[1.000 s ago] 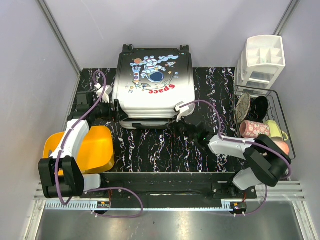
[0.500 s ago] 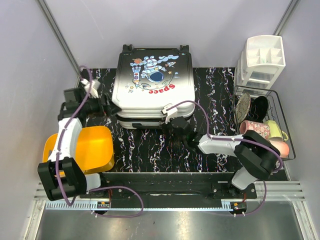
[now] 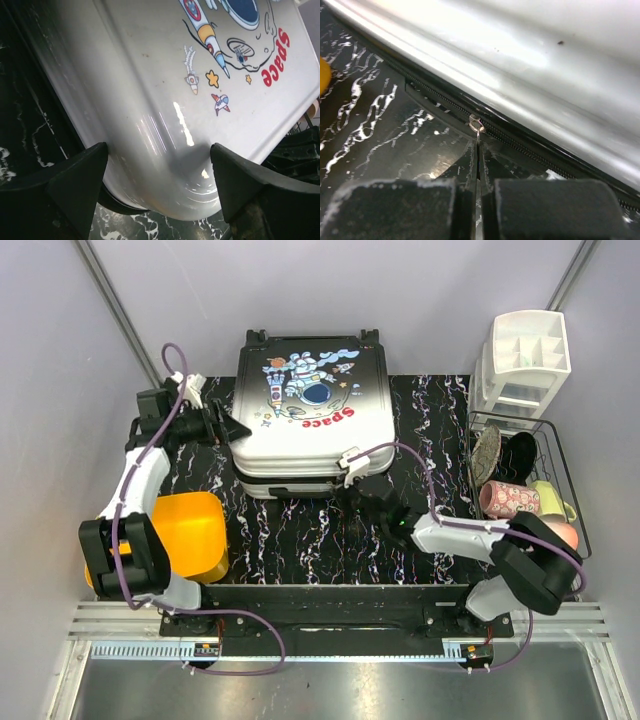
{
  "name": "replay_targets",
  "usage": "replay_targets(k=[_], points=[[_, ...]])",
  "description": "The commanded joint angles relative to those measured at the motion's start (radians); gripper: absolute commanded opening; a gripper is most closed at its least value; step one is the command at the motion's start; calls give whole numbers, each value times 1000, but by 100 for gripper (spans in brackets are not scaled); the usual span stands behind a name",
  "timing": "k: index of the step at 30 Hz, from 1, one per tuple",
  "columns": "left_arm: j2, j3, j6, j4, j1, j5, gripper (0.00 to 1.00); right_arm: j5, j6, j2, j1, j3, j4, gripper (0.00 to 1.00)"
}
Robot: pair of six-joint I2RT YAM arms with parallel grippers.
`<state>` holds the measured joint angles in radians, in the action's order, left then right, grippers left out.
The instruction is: Open, take out, and arrange the luggage
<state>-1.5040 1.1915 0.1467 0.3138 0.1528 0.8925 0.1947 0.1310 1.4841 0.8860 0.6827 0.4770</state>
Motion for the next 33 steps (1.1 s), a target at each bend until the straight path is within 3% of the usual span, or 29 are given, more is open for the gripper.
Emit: replay_targets(k=[1, 5, 10, 18, 25, 28, 32, 33], points=[[69, -127, 59, -96, -184, 27, 85, -47, -25, -168, -48, -64, -4, 0], [125, -281, 189, -227, -300, -35, 84, -89, -48, -283, -78, -153, -63, 0], [125, -302, 238, -266, -338, -56, 85, -174, 25, -358, -78, -206, -103, 0], [80, -273, 284, -283, -389, -76, 85, -254, 94, -248, 14, -157, 11, 0], [135, -280, 249, -251, -381, -84, 86, -328, 32, -228, 59, -117, -39, 0], [182, -259, 205, -219, -314, -66, 89, -302, -33, -309, 59, -88, -190, 15], [179, -152, 107, -119, -182, -38, 93, -296, -114, -488, 54, -28, -429, 68], [165, -129, 84, -95, -155, -37, 92, -291, -166, -546, 53, -8, -539, 73]])
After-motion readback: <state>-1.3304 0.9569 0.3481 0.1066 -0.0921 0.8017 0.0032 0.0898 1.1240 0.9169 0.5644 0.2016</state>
